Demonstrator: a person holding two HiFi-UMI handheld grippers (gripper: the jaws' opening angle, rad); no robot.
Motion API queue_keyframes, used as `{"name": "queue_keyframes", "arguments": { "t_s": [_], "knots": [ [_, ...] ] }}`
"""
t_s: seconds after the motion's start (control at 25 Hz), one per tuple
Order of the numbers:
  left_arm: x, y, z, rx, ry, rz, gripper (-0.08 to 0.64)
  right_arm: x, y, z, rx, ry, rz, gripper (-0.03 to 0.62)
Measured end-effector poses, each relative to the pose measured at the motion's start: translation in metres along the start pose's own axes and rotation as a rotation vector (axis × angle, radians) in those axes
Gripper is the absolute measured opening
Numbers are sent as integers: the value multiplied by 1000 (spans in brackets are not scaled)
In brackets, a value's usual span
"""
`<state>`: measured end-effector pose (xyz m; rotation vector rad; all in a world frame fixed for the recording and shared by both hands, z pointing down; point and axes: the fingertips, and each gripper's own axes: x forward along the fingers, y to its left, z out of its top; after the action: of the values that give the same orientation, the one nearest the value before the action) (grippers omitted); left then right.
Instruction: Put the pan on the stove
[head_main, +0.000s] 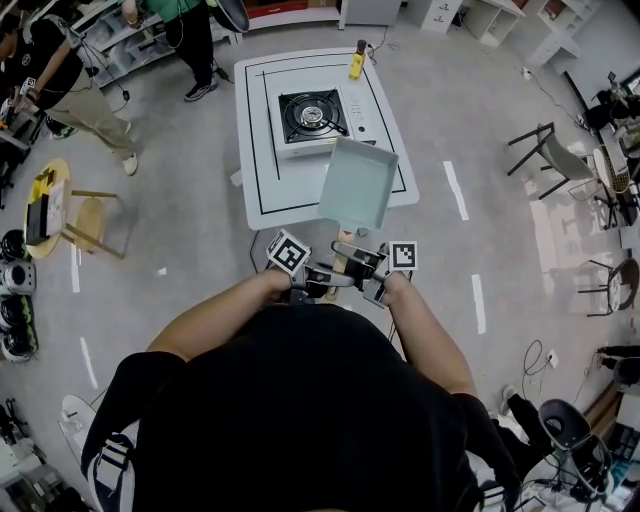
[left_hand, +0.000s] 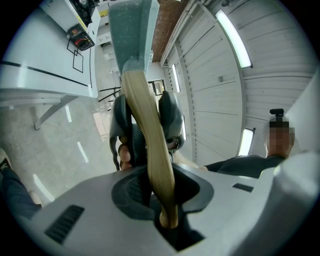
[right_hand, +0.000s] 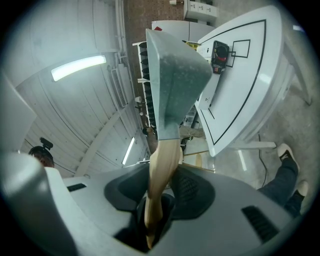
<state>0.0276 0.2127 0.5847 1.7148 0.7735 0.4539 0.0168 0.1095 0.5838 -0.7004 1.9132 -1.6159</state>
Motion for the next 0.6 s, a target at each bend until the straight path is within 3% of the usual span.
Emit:
{"name": "queue_keyframes", "arguments": {
  "t_s": [0.6],
  "knots": [
    [-24, 28, 59, -51, -3, 1, 84, 21, -23, 64, 25, -10, -3, 129]
  ]
}}
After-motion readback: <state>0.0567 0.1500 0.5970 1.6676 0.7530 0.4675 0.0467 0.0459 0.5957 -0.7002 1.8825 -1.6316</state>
